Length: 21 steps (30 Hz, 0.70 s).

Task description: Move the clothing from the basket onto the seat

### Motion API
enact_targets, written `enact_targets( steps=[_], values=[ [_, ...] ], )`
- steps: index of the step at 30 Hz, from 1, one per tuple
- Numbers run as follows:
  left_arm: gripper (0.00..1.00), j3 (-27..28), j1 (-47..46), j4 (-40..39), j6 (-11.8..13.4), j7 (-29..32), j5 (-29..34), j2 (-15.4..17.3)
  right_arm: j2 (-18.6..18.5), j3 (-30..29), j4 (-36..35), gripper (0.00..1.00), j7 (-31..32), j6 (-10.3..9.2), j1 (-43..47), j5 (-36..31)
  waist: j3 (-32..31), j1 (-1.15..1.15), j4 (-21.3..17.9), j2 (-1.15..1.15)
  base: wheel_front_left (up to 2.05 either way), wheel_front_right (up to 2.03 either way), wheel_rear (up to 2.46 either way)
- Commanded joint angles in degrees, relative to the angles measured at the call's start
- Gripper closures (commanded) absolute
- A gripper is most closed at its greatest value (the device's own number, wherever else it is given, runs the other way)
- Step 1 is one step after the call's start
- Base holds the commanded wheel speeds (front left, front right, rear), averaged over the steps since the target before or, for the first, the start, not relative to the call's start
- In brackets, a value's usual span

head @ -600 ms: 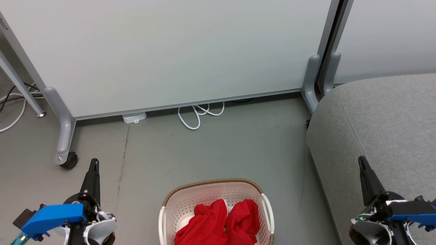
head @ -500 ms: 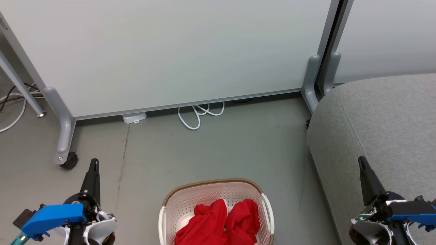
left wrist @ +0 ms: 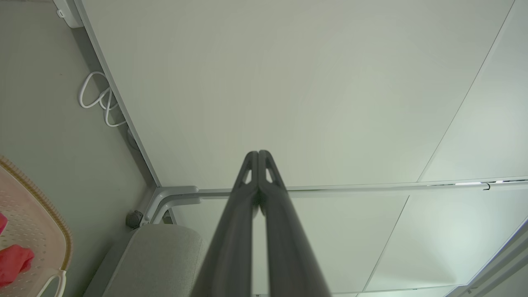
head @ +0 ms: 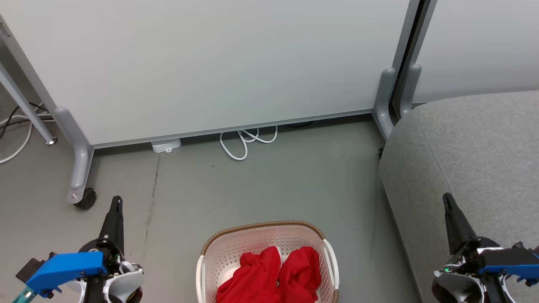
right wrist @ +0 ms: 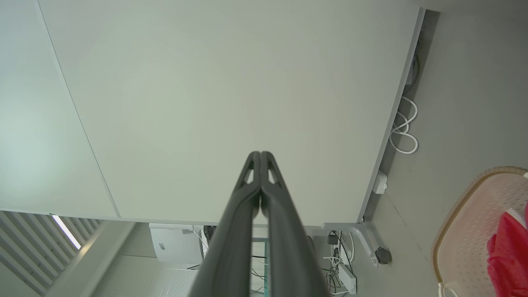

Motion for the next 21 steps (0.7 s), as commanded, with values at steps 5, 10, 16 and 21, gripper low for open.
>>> enact_targets(
  steps=[5,10,16,21],
  values=[
    [0.0,0.0,0.0,0.0,0.0,0.0,0.0,0.0,0.0,0.0,0.0,0.0,0.0,0.0,0.0,0.0,0.0,0.0,0.0,0.0,0.0,0.0,0.0],
    [0.0,-0.14,2.22,2.17,0.0,-0.2,0.03,-0.33,0.48,0.27,2.12,0.0,-0.13,-0.1,1.88,-0.04,0.0,0.0,0.0,0.0,0.0,0.0,0.0],
    [0.0,-1.46,1.76,2.24,-0.01,-2.0,0.73,-0.29,0.42,1.82,1.87,0.0,-1.93,-0.09,1.54,-0.99,0.0,0.0,0.0,0.0,0.0,0.0,0.0],
    [0.0,-2.29,1.34,2.5,0.21,-3.39,3.15,-0.25,0.36,2.55,2.24,0.0,-3.34,-0.08,1.16,-3.67,0.0,0.0,0.01,0.0,0.0,0.0,0.0]
  ],
)
